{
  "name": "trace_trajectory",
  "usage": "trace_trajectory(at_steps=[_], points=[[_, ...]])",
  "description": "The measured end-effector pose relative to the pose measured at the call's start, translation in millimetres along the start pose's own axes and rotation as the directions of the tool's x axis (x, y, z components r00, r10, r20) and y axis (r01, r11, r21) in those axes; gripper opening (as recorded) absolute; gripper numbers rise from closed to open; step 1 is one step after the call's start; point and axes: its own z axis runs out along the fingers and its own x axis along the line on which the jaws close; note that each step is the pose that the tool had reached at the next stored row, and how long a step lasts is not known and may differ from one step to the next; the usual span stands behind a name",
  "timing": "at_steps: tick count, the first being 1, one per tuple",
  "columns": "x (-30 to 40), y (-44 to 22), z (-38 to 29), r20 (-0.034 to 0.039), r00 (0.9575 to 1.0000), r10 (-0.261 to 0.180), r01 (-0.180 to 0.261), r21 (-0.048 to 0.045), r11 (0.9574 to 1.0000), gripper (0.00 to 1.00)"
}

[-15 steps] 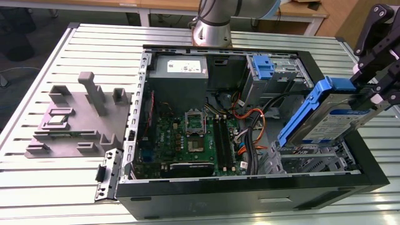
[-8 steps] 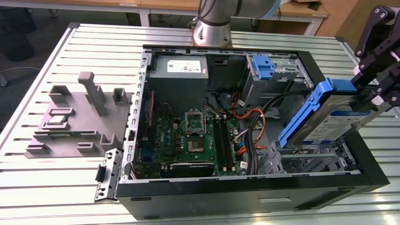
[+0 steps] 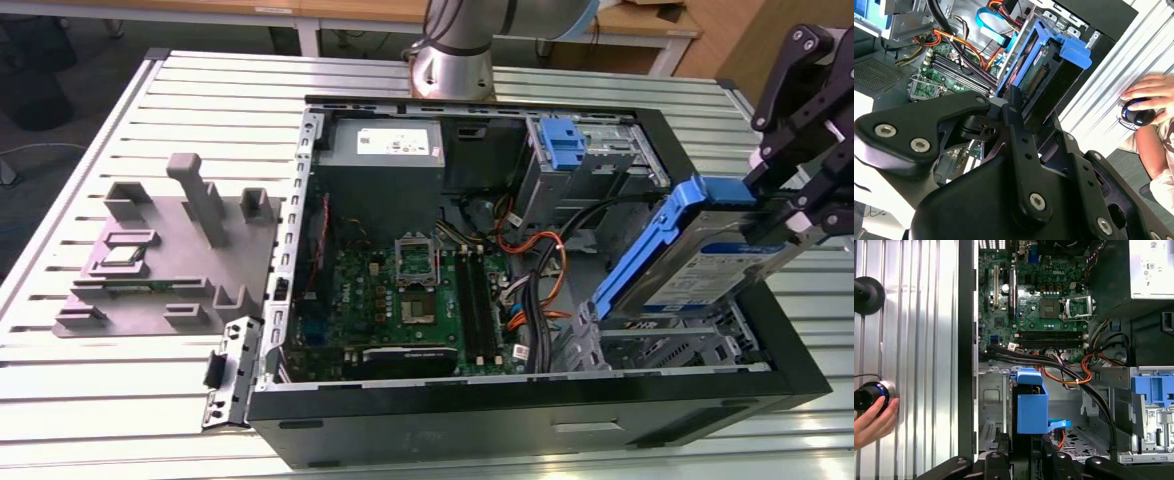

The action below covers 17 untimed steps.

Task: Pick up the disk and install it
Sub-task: 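Insert the disk into the insertion slot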

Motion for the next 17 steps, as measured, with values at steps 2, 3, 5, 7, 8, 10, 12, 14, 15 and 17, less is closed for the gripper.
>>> trace_trajectory(at_steps=[2, 3, 5, 7, 8, 10, 12, 14, 15, 17], points=[[0.1, -0.1, 1.4, 0.0000, 1.0000, 0.000, 0.000, 0.0000, 1.0000, 0.35], [0.1, -0.1, 2.4, 0.0000, 1.0000, 0.000, 0.000, 0.0000, 1.0000, 0.35], [0.2, -0.2, 4.3, 0.0001, 1.0000, 0.000, 0.000, 0.0000, 1.0000, 0.35], [0.3, -0.2, 4.9, 0.0001, 1.0000, 0.000, 0.000, 0.0000, 1.0000, 0.35], [0.3, -0.2, 4.8, 0.0000, 1.0000, 0.000, 0.000, 0.0000, 1.0000, 0.35], [0.3, -0.3, 5.8, 0.0001, 1.0000, 0.000, 0.000, 0.0000, 1.0000, 0.35], [0.4, -0.3, 6.8, 0.0000, 1.0000, 0.000, 0.000, 0.0000, 1.0000, 0.35], [0.4, -0.3, 6.8, -0.0001, 1.0000, 0.000, 0.000, 0.0000, 1.0000, 0.35], [0.4, -0.3, 6.8, -0.0001, 1.0000, 0.000, 0.000, 0.0000, 1.0000, 0.35], [0.4, -0.3, 6.9, 0.0000, 1.0000, 0.000, 0.000, 0.0001, 1.0000, 0.35]])
